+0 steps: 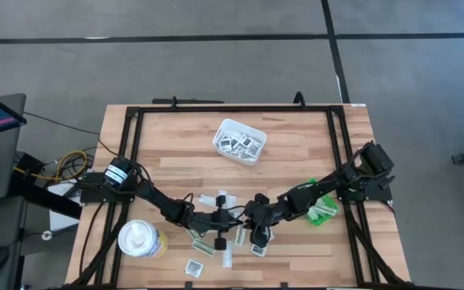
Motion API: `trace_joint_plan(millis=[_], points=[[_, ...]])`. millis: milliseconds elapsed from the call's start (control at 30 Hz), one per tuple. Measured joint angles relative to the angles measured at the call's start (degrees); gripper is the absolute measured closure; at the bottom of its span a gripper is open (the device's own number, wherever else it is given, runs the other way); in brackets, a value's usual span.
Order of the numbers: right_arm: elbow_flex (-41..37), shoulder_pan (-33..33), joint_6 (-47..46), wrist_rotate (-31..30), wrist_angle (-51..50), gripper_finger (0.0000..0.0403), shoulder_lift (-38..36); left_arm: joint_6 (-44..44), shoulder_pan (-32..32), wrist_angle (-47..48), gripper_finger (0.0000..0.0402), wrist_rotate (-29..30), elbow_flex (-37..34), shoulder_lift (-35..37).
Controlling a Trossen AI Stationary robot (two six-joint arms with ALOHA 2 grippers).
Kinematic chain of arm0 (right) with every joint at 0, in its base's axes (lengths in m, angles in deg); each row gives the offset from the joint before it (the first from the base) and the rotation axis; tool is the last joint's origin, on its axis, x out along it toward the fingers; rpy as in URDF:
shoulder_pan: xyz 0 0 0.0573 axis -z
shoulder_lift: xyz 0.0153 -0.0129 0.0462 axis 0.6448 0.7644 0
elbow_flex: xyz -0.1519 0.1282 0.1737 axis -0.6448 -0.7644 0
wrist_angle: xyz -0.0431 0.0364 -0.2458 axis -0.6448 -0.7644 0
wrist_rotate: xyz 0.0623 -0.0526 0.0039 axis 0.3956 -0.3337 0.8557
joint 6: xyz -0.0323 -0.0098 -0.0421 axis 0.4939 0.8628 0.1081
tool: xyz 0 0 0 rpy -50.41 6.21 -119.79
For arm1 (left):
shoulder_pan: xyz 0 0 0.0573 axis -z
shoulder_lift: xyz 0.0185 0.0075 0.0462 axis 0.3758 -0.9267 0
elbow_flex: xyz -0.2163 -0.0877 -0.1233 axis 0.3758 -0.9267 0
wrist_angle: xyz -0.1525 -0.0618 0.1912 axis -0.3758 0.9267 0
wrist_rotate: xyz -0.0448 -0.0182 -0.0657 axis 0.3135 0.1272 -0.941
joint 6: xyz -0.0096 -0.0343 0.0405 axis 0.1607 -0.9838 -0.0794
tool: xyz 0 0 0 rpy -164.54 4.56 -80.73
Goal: Pick & Place First Aid Supplies
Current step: Put the bandage pack into the green bin
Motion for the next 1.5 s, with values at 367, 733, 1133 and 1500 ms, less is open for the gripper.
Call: trace_joint_plan(millis=[367,733,1133,1500], points=[[0.0,0.0,6.1,0.0,0.5,0.0397,0.0,1.0,0.0,-1.4,0.0396,2.3,0.0,0.0],[0.0,-0.5,5.8,-0.6,-9.2,0.0401,-5.1,-0.3,0.3,-1.5,0.0356,2.3,0.0,0.0],[0.0,-7.6,-6.1,-10.6,-52.9,0.0402,-29.6,-1.8,0.2,-1.0,0.0321,2.1,0.0,0.0],[0.0,-12.1,-24.6,-4.6,-78.6,0.0390,-44.1,-1.8,0.2,-0.8,0.0321,2.1,0.0,0.0]])
